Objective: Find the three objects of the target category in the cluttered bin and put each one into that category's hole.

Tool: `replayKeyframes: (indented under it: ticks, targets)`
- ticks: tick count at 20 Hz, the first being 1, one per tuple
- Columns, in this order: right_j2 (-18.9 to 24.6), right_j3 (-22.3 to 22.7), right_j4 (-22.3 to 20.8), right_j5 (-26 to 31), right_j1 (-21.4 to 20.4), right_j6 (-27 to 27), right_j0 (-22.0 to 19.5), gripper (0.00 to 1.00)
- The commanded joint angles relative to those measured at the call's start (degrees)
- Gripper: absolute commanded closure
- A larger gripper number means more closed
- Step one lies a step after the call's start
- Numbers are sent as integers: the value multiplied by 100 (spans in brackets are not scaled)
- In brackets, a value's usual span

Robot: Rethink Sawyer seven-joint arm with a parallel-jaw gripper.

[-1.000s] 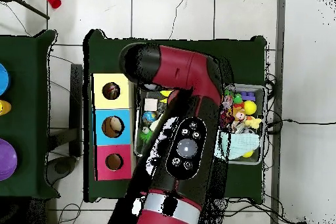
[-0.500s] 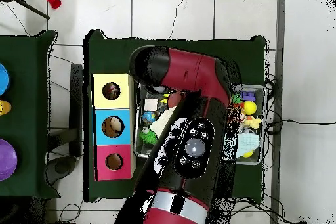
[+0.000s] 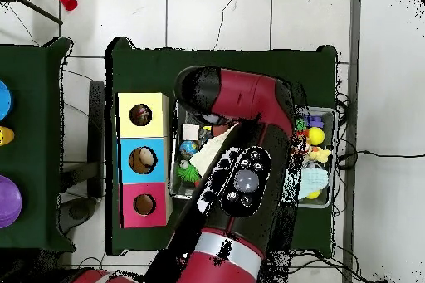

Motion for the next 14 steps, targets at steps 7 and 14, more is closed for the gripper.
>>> replayKeyframes:
  ticks: [7,14]
  targets:
    - [927,1415,-96,-664,-351,-158,-747,100]
    - [1297,1803,-199,-1173,-551,-391,-1135,100]
